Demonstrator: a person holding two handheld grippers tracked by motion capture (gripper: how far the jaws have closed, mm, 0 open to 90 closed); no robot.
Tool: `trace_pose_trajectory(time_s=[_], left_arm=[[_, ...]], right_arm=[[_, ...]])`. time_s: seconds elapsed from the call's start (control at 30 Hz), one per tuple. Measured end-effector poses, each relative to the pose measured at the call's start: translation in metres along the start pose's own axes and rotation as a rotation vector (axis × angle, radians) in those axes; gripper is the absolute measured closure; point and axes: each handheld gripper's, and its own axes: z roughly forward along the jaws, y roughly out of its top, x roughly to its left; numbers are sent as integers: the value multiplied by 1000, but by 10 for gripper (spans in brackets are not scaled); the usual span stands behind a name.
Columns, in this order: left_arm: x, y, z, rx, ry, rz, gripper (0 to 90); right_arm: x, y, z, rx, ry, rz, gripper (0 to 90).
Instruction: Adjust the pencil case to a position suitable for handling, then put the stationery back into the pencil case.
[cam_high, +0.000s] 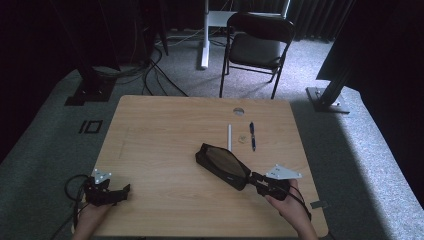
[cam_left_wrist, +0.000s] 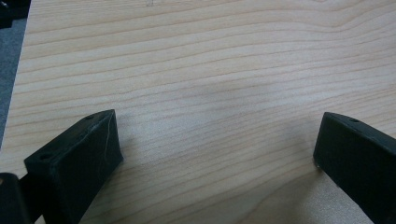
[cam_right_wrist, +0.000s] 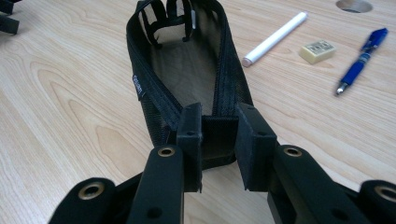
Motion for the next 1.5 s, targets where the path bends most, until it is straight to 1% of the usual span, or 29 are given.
trace_pose_trajectory(time_s=[0.23,0.27,0.43,0.53,0.57,0.63,0.73,0.77,1.0,1.1,1.23,1.5], left_arm=[[0,0,0,0,0,0,9],[0,0,0,1,0,0,9],[0,0,0,0,0,0,9],[0,0,0,0,0,0,9],[0,0,0,0,0,0,9],[0,0,0,0,0,0,9],[0,0,0,0,0,0,9],[0,0,0,0,0,-1,9],[0,0,0,0,0,-1,9],[0,0,0,0,0,0,9],[0,0,0,0,0,-1,9],[0,0,0,0,0,0,9]], right_arm=[[-3,-7,-10,0,-8,11,730],[-3,-9,-12,-2,-11,21,730],[-3,-10,-13,-1,-13,16,727],[-2,-10,-12,-2,-16,7,709],[0,-9,-11,-3,-7,2,680],[0,-8,-11,-5,-4,-2,658],[0,-6,-11,-21,6,5,616],[0,-5,-11,-27,5,14,607],[2,1,-10,-50,19,14,563],[2,5,-11,-72,31,18,532],[3,10,-10,-87,26,3,471],[1,24,-8,-107,23,-21,439]])
